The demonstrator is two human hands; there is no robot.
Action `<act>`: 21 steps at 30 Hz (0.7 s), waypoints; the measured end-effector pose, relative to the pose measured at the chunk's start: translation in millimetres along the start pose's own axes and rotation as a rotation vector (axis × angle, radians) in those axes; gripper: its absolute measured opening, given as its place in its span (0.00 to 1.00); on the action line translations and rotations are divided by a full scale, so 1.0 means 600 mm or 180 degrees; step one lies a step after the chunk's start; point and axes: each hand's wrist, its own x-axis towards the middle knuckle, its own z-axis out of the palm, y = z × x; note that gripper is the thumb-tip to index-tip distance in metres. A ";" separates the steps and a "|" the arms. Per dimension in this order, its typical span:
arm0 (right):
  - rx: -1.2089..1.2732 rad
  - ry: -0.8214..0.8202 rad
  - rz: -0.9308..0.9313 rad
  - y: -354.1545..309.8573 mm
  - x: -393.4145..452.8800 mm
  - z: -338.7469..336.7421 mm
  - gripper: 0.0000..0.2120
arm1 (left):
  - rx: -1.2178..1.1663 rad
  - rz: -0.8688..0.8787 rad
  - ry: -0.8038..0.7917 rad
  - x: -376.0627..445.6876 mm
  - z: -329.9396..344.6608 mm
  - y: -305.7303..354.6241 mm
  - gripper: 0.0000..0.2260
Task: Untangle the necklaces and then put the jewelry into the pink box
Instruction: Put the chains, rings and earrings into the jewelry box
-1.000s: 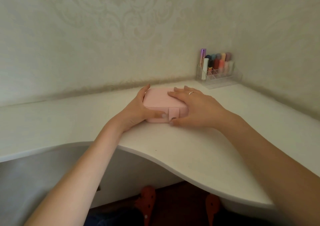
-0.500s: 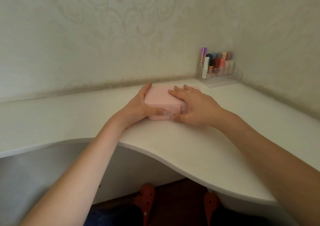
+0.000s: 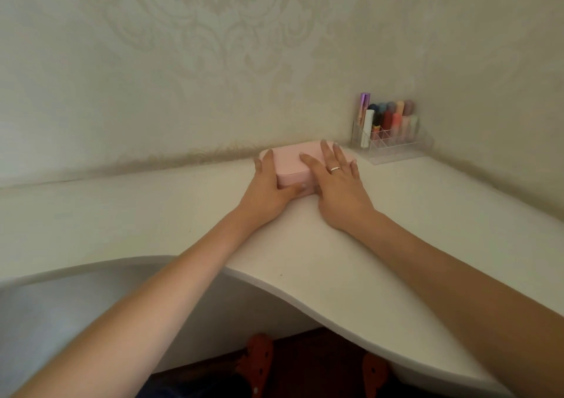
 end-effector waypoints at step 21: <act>0.0574 0.0235 0.0103 0.118 0.091 0.021 0.33 | 0.0425 0.0081 -0.0307 0.132 0.071 0.009 0.42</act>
